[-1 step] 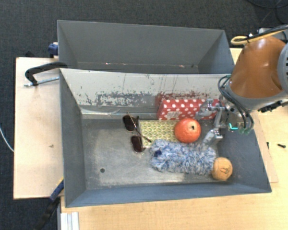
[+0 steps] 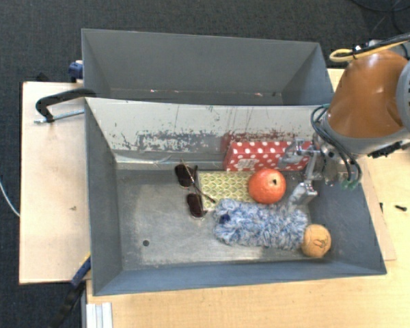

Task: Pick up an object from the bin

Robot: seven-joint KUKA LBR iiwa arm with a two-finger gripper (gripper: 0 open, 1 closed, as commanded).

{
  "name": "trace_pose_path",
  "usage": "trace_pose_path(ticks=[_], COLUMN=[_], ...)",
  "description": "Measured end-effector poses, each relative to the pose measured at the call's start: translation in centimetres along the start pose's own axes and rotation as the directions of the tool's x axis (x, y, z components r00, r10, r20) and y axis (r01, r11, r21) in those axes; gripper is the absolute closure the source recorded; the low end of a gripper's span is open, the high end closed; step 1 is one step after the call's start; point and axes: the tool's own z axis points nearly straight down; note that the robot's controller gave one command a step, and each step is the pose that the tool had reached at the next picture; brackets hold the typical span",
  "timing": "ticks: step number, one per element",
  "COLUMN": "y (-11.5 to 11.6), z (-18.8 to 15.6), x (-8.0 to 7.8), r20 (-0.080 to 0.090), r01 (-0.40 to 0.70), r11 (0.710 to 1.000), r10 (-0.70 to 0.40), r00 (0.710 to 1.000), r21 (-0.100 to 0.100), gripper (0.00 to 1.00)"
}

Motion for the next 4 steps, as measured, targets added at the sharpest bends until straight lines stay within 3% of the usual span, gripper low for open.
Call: trace_pose_path(ticks=[1, 2, 3, 4], y=[0.0, -0.3, 0.4, -0.2], z=[5.1, 5.3, 5.0, 8.3], x=[2.0, 2.3, 5.5, 4.9], r20=[0.088, 0.074, 0.004, 0.032], r01=[0.012, 0.011, 0.055, 0.228], r11=[1.0, 1.0, 0.998, 0.974], r10=[-0.013, -0.013, -0.055, -0.228], r00=[0.996, 0.997, 0.998, 0.973], r21=[0.017, 0.019, 0.0, 0.012], gripper=[0.0, 0.0, 0.0, 0.0])
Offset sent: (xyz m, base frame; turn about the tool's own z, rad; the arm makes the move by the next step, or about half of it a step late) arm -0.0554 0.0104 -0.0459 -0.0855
